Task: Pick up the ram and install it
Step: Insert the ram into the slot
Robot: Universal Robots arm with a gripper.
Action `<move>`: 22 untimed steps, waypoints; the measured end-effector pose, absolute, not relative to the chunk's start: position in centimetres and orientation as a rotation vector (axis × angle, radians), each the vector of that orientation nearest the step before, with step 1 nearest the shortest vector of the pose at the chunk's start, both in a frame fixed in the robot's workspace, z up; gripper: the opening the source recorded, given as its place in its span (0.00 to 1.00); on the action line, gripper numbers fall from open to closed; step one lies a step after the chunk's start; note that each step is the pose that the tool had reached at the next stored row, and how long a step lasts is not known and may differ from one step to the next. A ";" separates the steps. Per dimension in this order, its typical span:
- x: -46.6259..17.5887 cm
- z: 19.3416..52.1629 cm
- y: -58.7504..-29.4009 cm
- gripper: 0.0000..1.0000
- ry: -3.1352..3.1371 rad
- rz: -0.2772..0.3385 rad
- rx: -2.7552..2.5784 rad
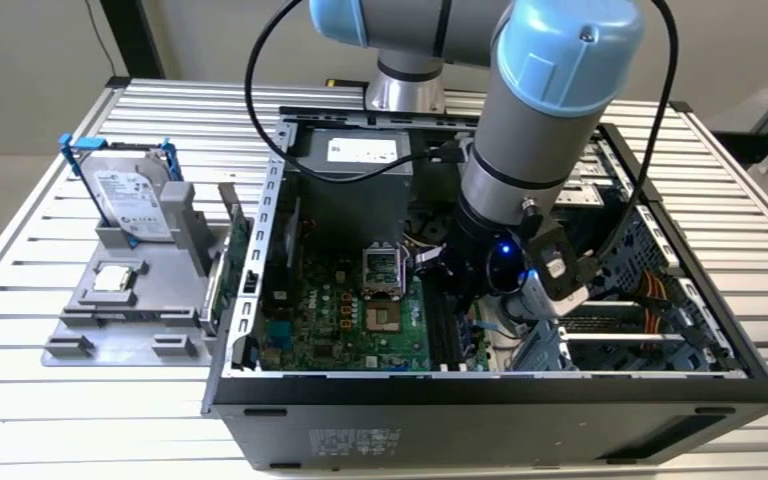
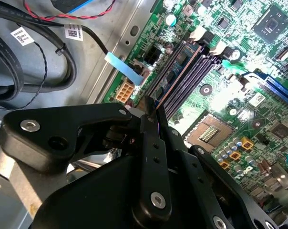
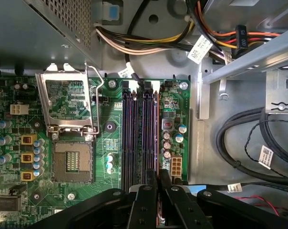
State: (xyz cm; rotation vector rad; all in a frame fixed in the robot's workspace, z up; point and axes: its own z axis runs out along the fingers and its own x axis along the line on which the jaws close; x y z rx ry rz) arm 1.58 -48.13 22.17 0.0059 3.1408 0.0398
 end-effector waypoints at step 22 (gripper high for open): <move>1.8 21.8 -48.0 0.00 3.141 0.040 0.006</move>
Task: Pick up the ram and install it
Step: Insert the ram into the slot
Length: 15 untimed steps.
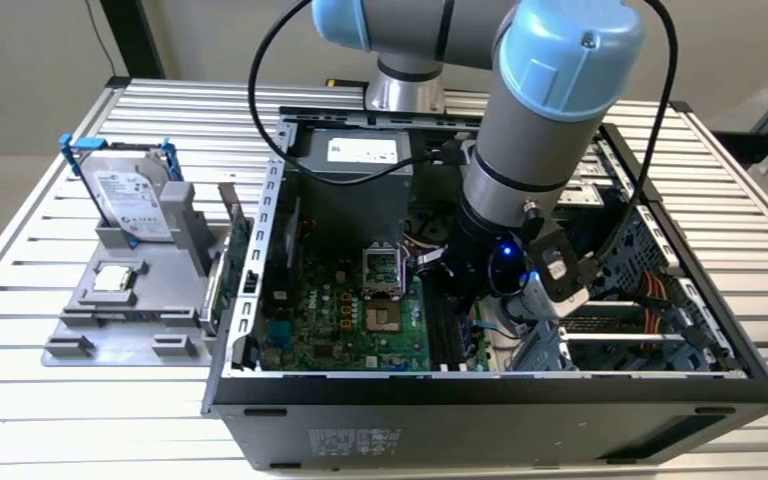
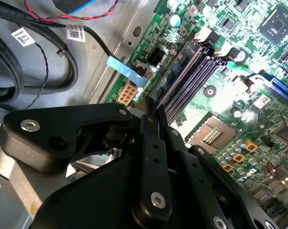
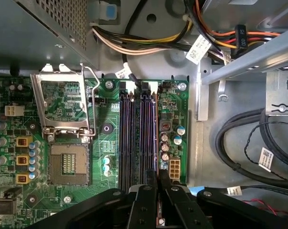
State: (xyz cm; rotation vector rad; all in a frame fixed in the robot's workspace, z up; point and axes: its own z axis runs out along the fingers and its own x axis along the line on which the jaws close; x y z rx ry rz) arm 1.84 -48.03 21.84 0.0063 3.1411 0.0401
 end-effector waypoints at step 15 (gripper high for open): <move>1.5 21.7 -47.9 0.00 3.141 0.040 0.006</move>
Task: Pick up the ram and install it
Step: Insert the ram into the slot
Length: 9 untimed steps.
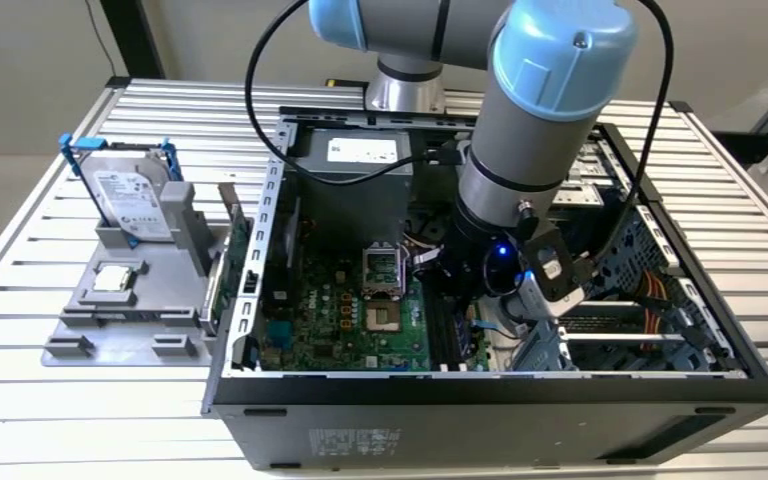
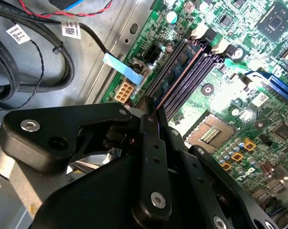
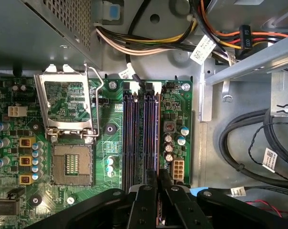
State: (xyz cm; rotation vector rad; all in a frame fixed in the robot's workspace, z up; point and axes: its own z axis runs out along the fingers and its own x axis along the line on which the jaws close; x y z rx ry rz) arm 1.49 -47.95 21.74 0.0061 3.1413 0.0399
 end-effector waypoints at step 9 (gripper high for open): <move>1.5 21.7 -47.9 0.00 3.141 0.040 0.006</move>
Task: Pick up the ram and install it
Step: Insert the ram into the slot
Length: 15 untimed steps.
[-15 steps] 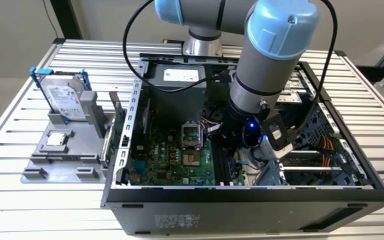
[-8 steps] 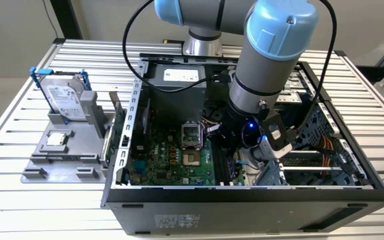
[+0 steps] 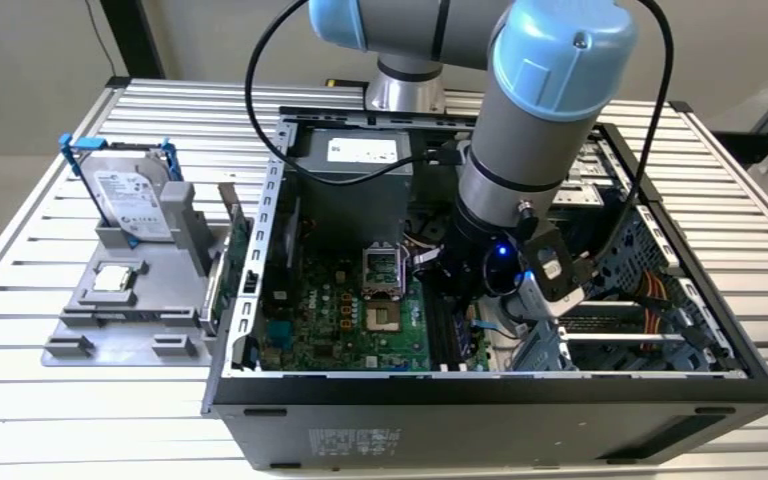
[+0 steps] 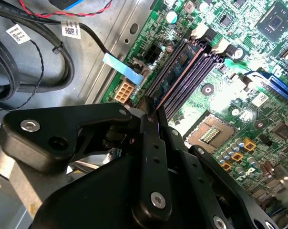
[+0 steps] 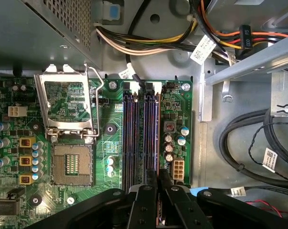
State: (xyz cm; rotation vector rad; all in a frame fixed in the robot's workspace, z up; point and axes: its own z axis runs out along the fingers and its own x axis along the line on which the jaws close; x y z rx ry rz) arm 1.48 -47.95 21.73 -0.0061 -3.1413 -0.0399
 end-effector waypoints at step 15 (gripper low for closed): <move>1.5 21.3 -47.9 0.00 -3.142 -0.040 -0.006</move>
